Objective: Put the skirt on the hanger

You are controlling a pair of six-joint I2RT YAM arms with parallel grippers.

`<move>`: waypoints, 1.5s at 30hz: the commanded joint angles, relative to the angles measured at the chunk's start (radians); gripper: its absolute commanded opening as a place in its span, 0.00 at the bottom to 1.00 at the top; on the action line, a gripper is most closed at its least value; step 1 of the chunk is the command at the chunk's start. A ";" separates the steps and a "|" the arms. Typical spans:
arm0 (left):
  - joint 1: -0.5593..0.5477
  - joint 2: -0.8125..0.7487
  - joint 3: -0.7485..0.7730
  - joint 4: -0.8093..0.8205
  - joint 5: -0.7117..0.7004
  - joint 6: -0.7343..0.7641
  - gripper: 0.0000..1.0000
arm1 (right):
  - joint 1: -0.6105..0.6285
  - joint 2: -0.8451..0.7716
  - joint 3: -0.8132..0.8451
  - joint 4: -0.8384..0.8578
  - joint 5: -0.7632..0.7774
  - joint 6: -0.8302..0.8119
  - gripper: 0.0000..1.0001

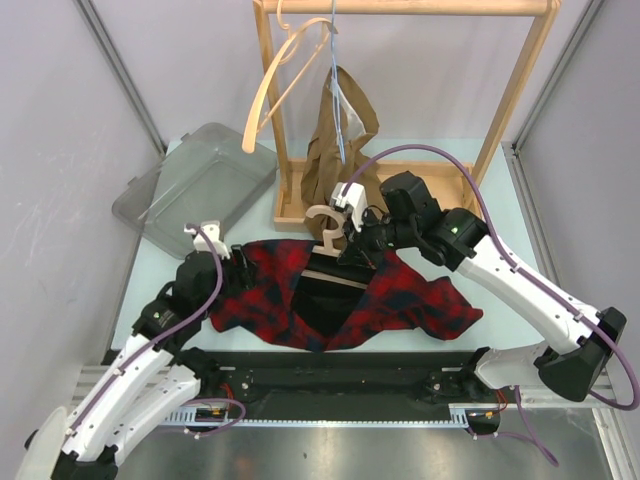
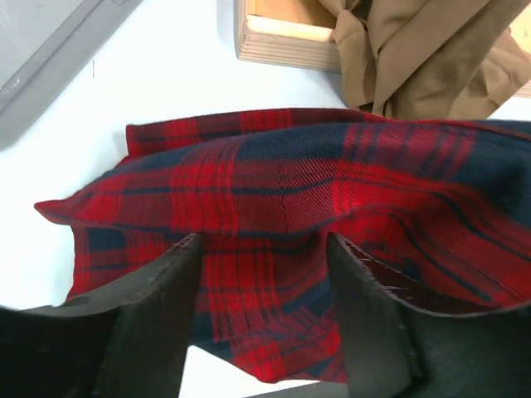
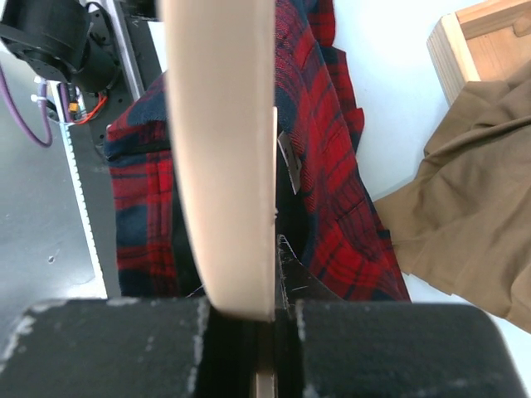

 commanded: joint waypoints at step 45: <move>0.320 0.058 0.298 0.031 0.923 0.357 0.95 | 0.042 -0.050 0.011 0.104 0.155 0.086 0.00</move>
